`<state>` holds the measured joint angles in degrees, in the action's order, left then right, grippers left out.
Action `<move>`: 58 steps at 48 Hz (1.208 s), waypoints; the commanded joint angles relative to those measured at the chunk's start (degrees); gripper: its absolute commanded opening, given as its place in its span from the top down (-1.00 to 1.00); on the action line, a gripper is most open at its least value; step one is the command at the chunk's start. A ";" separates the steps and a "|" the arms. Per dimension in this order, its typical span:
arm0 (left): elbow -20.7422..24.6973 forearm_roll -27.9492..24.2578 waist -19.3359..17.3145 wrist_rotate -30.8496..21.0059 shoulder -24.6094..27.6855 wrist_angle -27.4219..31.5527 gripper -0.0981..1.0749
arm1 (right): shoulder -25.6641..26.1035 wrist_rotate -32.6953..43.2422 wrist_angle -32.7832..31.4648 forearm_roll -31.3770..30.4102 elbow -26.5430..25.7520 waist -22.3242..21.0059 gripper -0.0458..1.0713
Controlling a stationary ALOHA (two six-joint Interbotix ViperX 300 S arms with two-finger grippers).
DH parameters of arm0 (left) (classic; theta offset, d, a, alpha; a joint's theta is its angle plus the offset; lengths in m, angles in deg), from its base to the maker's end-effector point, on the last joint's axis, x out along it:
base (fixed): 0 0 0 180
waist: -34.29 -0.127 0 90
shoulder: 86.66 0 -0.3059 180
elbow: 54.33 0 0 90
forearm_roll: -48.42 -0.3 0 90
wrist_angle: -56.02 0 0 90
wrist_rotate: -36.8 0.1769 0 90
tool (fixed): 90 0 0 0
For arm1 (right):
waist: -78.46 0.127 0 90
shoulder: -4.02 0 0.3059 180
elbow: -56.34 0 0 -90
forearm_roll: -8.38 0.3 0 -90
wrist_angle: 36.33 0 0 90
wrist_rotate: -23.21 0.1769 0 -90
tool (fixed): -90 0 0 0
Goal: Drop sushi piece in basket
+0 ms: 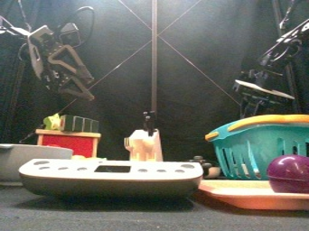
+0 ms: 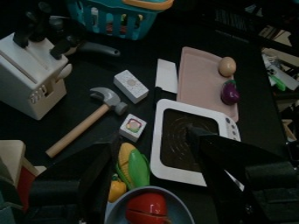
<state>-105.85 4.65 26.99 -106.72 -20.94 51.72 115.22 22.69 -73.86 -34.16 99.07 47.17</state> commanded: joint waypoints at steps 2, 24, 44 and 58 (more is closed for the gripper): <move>0.70 -1.67 -0.26 0.00 -0.18 -1.76 -0.77 | -1.32 -0.62 4.04 -0.18 -0.53 -2.11 -0.12; -0.35 -1.76 -0.26 -0.09 -0.09 -3.08 -0.77 | -9.58 -0.88 6.24 0.18 -1.14 -3.87 -0.35; -0.53 -1.76 -0.18 -0.09 -0.18 -3.08 -0.77 | -10.46 -0.88 7.12 0.00 -2.64 -3.43 -0.56; -0.70 -1.76 -0.26 -0.09 -0.09 -3.08 -0.77 | -10.63 -0.88 7.12 -0.09 -3.43 -1.67 -0.56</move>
<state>-107.09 2.98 26.90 -106.72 -21.03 48.99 104.15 21.98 -66.91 -34.07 96.96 45.06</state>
